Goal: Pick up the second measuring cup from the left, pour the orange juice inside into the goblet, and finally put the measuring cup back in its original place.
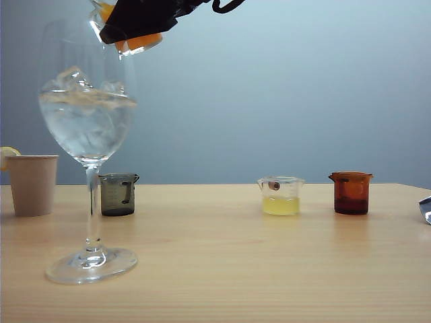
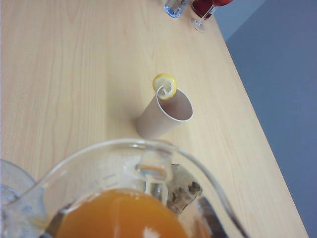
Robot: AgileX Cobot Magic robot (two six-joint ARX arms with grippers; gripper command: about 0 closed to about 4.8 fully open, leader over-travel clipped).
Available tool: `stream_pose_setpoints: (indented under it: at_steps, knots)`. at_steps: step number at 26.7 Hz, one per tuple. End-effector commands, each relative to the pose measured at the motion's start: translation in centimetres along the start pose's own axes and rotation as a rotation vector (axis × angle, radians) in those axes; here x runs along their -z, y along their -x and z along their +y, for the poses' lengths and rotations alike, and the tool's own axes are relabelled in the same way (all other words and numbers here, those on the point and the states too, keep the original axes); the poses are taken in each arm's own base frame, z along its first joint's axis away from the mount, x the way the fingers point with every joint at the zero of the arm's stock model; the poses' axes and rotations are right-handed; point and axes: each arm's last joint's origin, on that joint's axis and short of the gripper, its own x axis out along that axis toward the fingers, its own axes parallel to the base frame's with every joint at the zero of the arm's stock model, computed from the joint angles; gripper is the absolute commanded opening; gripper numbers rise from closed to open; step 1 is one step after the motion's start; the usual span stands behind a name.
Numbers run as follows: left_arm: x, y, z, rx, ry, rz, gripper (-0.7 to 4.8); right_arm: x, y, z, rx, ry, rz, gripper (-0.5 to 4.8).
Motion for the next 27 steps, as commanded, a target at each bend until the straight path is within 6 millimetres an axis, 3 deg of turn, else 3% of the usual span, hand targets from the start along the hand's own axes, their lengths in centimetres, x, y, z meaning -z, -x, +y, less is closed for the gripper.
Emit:
stream_pose_setpoints:
  at_steps: [1, 27]
  knots:
    - [-0.24, 0.07, -0.05, 0.006, -0.013, -0.015, -0.05, -0.55, 0.23, -0.31, 0.021, 0.033, -0.029, -0.01]
    - [-0.23, 0.07, -0.05, 0.006, -0.012, -0.015, -0.05, -1.08, 0.05, 0.4, 0.019, 0.234, -0.02, -0.01]
